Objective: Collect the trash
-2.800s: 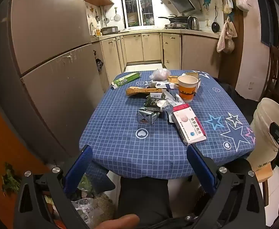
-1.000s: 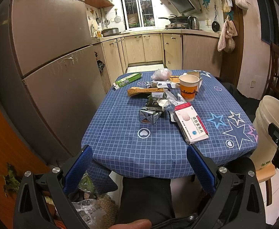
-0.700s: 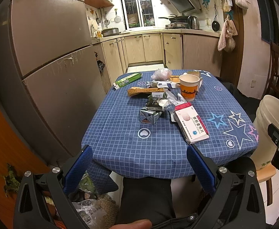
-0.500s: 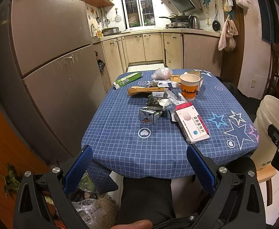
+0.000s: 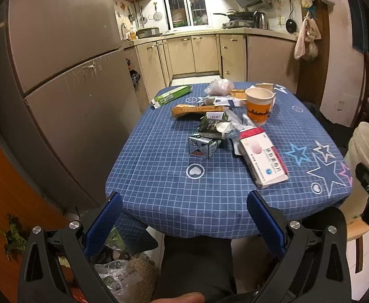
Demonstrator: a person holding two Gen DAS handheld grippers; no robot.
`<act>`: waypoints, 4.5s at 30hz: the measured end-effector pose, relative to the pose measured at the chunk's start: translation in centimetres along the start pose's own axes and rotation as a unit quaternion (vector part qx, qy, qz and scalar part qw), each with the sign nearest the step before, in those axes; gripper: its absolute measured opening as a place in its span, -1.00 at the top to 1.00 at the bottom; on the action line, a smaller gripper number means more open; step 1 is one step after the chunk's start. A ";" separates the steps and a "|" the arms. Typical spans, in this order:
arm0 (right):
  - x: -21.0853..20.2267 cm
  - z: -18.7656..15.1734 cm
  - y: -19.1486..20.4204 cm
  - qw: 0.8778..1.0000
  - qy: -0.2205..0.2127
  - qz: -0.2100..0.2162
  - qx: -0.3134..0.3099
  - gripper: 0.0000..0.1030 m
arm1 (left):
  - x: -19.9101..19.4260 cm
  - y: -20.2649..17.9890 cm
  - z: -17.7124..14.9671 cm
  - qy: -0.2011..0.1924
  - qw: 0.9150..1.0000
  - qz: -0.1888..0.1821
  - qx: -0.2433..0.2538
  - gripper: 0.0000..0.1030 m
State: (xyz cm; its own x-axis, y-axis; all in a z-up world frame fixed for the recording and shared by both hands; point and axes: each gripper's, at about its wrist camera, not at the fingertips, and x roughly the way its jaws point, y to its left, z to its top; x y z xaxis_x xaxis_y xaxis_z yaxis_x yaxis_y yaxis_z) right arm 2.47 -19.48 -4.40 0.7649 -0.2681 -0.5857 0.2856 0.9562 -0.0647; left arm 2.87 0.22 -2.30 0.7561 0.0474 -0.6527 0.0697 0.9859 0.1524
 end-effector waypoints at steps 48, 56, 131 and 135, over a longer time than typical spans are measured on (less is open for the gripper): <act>16.5 -0.3 9.4 0.976 0.101 0.168 -0.096 -0.25 | 16.1 7.6 0.0 0.051 0.995 -0.056 -0.068 -0.86; 14.9 -0.9 5.8 0.977 0.101 0.184 -0.046 -0.24 | 16.7 6.1 0.3 0.048 0.996 -0.068 -0.045 -0.86; 2.3 0.9 -22.5 0.987 -0.078 -0.077 0.117 -0.24 | 5.4 -30.3 11.6 -0.094 0.867 -0.435 0.226 -0.25; 2.4 0.1 -25.3 0.984 -0.067 -0.113 0.123 -0.24 | 5.1 -34.2 11.5 -0.093 0.854 -0.448 0.248 -0.25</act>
State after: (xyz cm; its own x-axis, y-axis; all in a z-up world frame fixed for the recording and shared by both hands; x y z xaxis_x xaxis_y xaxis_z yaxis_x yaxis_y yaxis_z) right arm -2.85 -44.31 -4.12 0.7297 -0.5000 -0.4663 0.5764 0.8168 0.0261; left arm 11.80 -35.08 -2.35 0.3414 -0.7625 -0.5496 0.9070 0.4206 -0.0201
